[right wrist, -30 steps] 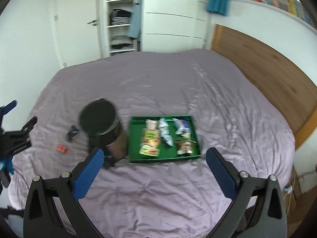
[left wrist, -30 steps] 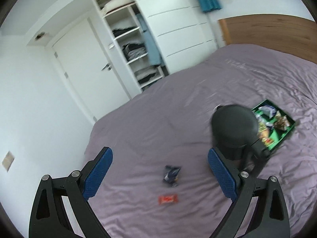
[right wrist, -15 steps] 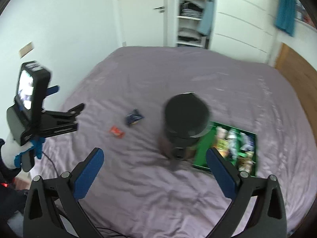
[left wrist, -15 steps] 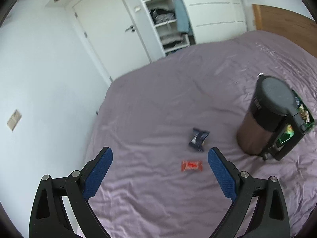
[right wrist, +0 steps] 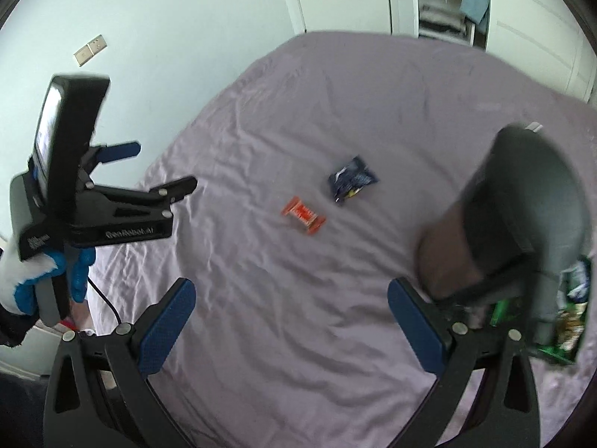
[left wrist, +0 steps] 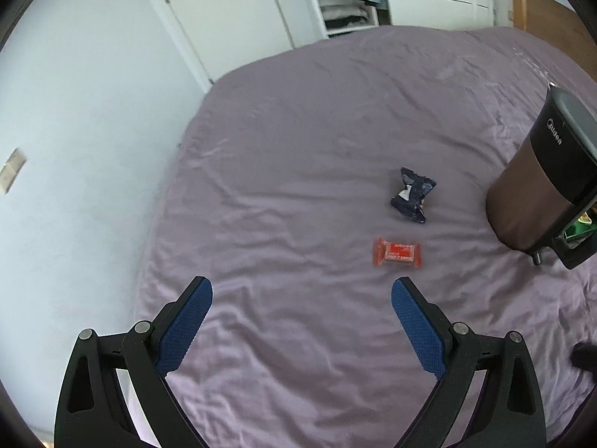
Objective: Organize snacks
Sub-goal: 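Grasp the dark blue packet with left tool while right tool grasps red bar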
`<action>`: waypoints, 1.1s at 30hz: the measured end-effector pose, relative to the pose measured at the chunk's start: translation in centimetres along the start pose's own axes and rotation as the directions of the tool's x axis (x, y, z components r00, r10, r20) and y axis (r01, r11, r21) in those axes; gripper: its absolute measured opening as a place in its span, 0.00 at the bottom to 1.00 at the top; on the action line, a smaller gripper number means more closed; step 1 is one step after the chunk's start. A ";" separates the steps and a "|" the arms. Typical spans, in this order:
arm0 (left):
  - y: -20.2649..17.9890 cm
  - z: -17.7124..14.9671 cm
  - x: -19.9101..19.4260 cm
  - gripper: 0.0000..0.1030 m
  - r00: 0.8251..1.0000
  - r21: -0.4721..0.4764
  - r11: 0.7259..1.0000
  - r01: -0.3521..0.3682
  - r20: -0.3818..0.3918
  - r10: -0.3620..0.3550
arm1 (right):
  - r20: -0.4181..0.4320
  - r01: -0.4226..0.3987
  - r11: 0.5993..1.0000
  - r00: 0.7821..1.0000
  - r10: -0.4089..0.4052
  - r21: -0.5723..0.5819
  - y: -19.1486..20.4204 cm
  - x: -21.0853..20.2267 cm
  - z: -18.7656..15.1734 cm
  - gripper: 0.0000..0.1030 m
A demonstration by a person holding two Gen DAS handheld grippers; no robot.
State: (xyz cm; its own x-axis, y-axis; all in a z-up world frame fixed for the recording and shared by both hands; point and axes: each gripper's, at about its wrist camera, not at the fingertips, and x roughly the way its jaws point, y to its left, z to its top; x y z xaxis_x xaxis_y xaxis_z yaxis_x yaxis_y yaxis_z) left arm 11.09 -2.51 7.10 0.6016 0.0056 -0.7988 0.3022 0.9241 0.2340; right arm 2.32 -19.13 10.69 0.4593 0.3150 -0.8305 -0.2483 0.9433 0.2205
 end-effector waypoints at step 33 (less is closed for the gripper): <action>-9.6 11.6 23.5 0.92 0.848 0.278 0.819 0.503 -0.341 -0.405 | -0.043 -0.134 0.985 0.991 0.130 -0.113 -3.6 18.7 3.3 1.00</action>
State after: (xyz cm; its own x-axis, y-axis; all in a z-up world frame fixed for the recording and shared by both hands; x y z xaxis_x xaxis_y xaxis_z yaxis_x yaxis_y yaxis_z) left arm 30.92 -15.64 -7.52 0.1356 -0.2391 -0.9615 0.7551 0.6532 -0.0559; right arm 14.63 -16.28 -3.91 0.3860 0.4301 -0.8161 -0.4024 0.8745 0.2706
